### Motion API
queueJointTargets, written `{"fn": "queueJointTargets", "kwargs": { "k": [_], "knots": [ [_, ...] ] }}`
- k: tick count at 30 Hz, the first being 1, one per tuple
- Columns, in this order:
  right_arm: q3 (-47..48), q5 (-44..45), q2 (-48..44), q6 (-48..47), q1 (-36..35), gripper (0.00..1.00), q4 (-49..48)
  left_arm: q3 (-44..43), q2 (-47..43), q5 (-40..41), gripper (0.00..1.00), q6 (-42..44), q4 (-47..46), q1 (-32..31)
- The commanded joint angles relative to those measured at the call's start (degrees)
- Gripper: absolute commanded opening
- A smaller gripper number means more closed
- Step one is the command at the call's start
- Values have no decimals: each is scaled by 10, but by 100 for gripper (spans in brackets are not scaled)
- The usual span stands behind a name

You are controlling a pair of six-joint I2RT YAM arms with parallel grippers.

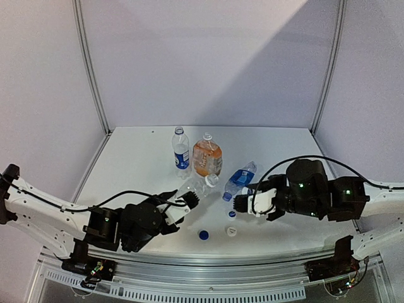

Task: Unscrew the bottle caps

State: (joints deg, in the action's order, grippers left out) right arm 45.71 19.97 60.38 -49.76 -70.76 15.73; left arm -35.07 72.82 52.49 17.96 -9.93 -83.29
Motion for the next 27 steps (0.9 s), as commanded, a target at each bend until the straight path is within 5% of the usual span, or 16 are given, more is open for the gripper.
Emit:
{"fn": "queueJointTargets", "kwargs": {
  "k": [1, 5, 9, 16, 27],
  "knots": [
    [51, 101, 6, 257, -2, 13, 49, 16, -40, 37, 28, -47, 8, 17],
    [117, 134, 61, 442, 17, 5, 158, 28, -77, 38, 29, -56, -1, 20],
    [194, 33, 161, 608, 75, 5, 287, 34, -90, 31, 30, -58, -5, 21],
    [213, -107, 309, 660, 135, 11, 380, 33, -91, 47, 31, -60, -4, 21],
    [147, -164, 360, 671, 144, 16, 301, 38, -107, 36, 32, -65, -4, 21]
  ]
}}
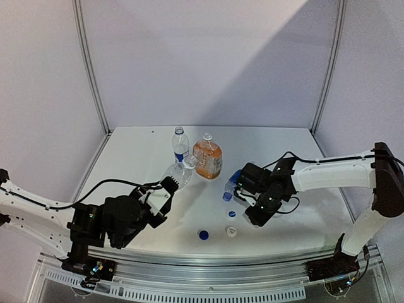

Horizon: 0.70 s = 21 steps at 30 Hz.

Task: Unscrew the bottle caps

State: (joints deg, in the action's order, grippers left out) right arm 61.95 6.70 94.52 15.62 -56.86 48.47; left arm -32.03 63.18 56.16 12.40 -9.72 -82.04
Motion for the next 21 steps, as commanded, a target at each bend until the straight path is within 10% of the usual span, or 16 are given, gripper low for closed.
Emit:
{"fn": "queueJointTargets", "kwargs": {
  "k": [1, 21],
  "knots": [
    [-16, -32, 25, 18, 5, 16, -31, 7, -10, -1, 32, -8, -7, 8],
    [-13, -28, 43, 20, 5, 44, -29, 4, -8, -12, 32, -13, 0, 8]
  ]
}}
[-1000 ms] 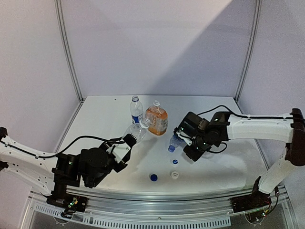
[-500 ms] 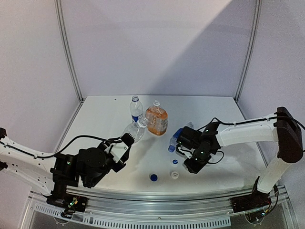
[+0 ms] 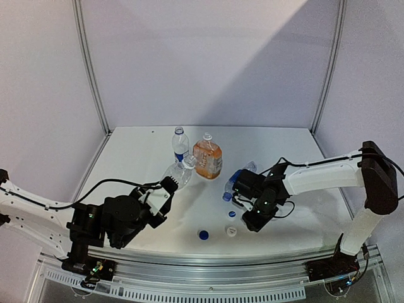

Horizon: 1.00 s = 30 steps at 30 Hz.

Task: Unscrew the bottle caps

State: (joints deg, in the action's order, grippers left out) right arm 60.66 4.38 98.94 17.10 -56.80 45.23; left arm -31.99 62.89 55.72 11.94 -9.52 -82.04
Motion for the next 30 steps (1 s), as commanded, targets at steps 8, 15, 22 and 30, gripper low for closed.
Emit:
{"fn": "queueJointTargets", "kwargs": {
  "k": [8, 15, 22, 30],
  "knots": [
    [38, -9, -108, 11, 5, 44, 7, 8, -1, -22, 33, -17, -17, 8],
    [-59, -91, -244, 4, 3, 45, -232, 17, 6, -91, 37, -45, -36, 23],
    [-180, -132, -333, 3, -28, 50, -536, 23, 1, -212, 36, -88, -36, 55],
    [-241, -190, -318, 30, -41, 58, -802, 45, -9, -366, 36, -110, -87, 73]
  ]
}}
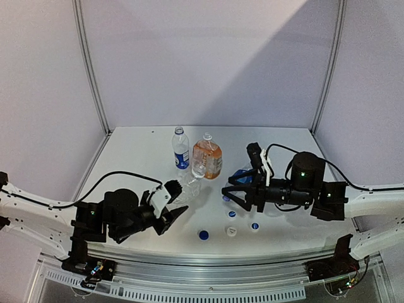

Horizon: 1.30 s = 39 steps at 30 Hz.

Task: Unscrew the bottle caps

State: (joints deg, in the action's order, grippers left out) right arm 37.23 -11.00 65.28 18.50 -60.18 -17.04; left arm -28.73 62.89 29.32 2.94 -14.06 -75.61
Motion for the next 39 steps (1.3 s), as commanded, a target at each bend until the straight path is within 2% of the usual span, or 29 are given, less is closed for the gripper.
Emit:
{"fn": "queueJointTargets", "kwargs": {
  "k": [1, 6, 13, 21, 26, 29, 37, 38, 39],
  "knots": [
    [-8, -43, 28, 19, -9, 58, -205, 13, -7, -112, 36, -23, -46, 10],
    [-12, -68, 82, 56, -11, 60, -328, 10, 3, -130, 35, -27, -48, 12],
    [17, -84, 143, 78, -12, 60, -343, 6, 10, -143, 35, -26, -46, 13],
    [26, -110, 172, 100, -13, 58, -380, 4, 13, -152, 35, -25, -44, 13],
    [38, -115, 188, 108, -15, 54, -382, 3, 14, -155, 35, -25, -40, 12],
    [41, -120, 200, 112, -14, 47, -386, 3, 12, -155, 35, -25, -40, 12],
    [42, -109, 210, 114, -15, 8, -374, 1, 12, -152, 36, -27, -36, 12],
    [42, -102, 207, 109, -15, 2, -361, 1, 13, -146, 39, -27, -34, 12],
    [44, -95, 200, 104, -14, 0, -343, -2, 15, -137, 47, -33, -31, 12]
  ]
}}
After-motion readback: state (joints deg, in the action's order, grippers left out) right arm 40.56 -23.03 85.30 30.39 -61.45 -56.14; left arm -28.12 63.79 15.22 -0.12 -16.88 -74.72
